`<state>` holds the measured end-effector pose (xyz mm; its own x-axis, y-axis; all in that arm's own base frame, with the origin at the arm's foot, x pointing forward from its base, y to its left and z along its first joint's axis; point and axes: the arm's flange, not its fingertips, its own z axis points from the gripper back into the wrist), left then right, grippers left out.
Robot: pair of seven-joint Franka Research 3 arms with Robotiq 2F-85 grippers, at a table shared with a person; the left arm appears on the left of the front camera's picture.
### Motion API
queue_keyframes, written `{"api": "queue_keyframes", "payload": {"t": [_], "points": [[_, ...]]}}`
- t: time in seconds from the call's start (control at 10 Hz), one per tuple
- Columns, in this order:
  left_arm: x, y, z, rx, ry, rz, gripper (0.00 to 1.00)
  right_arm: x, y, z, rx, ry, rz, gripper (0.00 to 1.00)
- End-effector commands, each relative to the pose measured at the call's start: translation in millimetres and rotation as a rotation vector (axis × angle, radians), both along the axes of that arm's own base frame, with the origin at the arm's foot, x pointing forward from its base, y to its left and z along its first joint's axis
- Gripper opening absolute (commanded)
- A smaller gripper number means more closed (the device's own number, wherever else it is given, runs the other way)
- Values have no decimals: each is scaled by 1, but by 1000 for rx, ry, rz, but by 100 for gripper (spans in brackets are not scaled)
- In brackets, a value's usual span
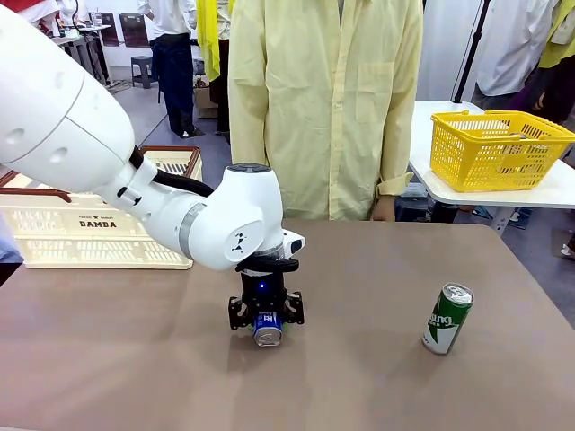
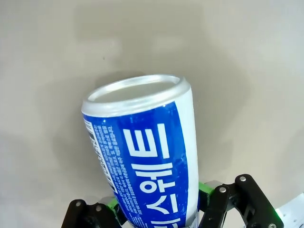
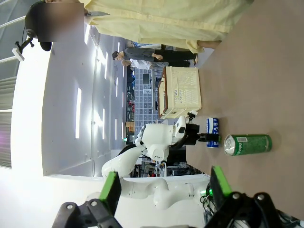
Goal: Place the drinks into the Shopping basket.
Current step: Pick up one drink and place it into the Shopping basket.
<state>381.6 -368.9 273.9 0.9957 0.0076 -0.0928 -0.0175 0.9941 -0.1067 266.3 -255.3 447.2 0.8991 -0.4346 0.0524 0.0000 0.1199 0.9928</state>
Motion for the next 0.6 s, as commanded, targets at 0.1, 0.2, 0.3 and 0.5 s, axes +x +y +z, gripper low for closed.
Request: {"api": "queue_keyframes", "payload": {"t": [0.1, 0.2, 0.3, 0.5], "points": [[-3, 17, 31, -87, -13, -52, 0, -1, 0, 4, 12, 2, 0, 100], [-7, 27, 58, -169, -6, -102, 0, -1, 0, 4, 12, 2, 0, 100], [-14, 39, 91, -218, -28, -124, 0, -1, 0, 4, 12, 2, 0, 100], [-36, 76, 163, -300, -8, -230, 0, -1, 0, 4, 12, 2, 0, 100]]}}
